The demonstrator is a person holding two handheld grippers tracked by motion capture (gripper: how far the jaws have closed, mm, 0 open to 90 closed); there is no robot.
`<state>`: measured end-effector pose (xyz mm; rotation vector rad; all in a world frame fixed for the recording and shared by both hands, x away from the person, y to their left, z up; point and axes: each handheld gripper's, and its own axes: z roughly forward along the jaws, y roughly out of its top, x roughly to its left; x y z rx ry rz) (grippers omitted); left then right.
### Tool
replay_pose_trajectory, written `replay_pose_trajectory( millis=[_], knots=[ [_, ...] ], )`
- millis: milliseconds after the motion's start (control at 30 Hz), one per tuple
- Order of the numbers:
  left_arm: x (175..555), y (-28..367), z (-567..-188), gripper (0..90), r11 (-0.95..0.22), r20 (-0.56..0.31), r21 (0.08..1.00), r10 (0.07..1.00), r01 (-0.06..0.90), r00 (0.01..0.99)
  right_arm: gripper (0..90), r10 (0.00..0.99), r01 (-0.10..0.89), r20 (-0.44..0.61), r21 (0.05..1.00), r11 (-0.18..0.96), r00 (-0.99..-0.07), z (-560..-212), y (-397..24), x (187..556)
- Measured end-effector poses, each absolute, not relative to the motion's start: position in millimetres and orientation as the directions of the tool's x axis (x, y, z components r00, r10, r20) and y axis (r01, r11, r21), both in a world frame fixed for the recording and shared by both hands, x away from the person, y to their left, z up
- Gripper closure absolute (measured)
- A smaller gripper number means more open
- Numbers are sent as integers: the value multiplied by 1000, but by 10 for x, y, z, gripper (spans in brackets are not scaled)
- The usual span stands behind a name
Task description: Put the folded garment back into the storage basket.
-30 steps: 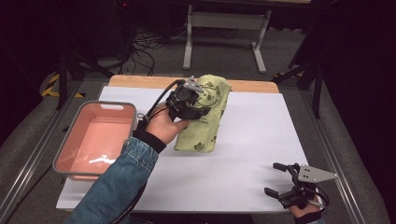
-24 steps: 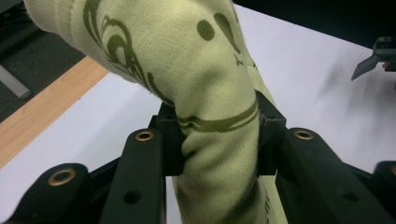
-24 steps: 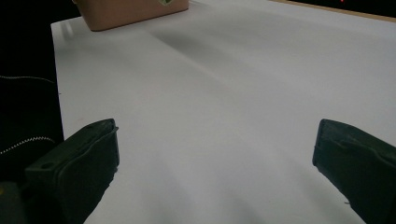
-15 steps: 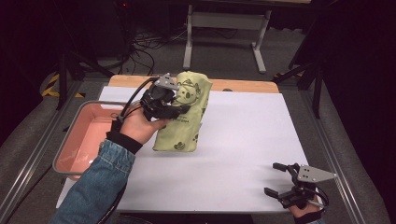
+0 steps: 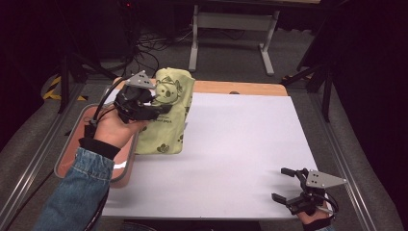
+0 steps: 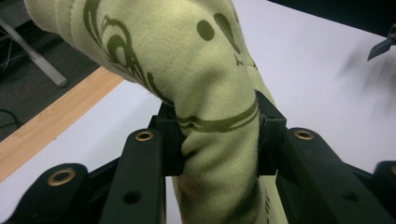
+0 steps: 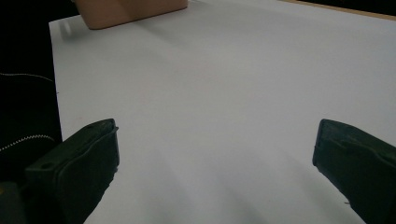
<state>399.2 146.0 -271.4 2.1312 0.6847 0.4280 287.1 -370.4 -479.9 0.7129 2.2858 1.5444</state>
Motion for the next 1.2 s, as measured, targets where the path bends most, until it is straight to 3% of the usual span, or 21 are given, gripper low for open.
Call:
replay_pose_trajectory(
  millis=[1200],
  knots=[
    [3686,2683,-2680,641,-486,80,763,725,426,684,8,551,243,34,919,310,-834,-4807,-3692,2876]
  ],
)
